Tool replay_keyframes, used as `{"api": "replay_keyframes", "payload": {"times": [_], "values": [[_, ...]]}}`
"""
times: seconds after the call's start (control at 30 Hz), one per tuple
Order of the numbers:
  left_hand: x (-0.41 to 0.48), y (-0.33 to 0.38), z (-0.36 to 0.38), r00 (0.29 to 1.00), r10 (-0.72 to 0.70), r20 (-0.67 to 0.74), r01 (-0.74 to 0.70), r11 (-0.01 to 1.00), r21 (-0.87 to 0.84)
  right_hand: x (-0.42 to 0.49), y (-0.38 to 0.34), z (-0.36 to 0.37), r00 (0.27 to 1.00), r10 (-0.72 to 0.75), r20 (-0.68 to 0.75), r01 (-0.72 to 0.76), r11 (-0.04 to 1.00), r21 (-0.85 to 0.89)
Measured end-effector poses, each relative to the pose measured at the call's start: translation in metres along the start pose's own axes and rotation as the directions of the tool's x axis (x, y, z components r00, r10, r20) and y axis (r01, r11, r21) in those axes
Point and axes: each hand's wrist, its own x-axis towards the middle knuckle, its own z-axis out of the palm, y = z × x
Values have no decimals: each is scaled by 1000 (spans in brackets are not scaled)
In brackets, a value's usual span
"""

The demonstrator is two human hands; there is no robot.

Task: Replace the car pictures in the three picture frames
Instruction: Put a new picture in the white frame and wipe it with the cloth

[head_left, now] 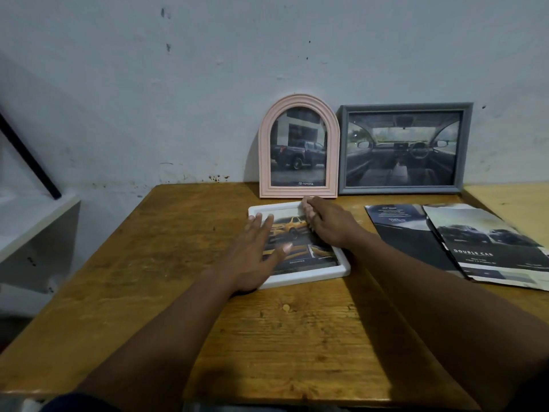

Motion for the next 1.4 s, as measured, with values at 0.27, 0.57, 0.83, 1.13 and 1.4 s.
{"api": "replay_keyframes", "payload": {"times": [0.27, 0.57, 0.83, 1.13, 1.4], "values": [[-3, 6, 0, 999, -27, -21, 28, 999, 44, -53, -2, 2, 997, -38, 68, 43, 997, -71], [-2, 10, 0, 997, -60, -39, 61, 998, 20, -159, -45, 9, 979, -190, -69, 178, 973, -148], [0, 13, -9, 984, -170, -54, 140, 923, -357, -133, -94, 4, 964, -248, 101, 198, 915, 352], [-39, 53, -5, 987, 78, -144, -83, 996, -30, -72, -35, -11, 997, -25, -69, 34, 991, 130], [-54, 34, 2, 975, 215, -59, -182, 921, 345, -64, -15, 13, 996, -16, 82, 21, 998, -55]]}}
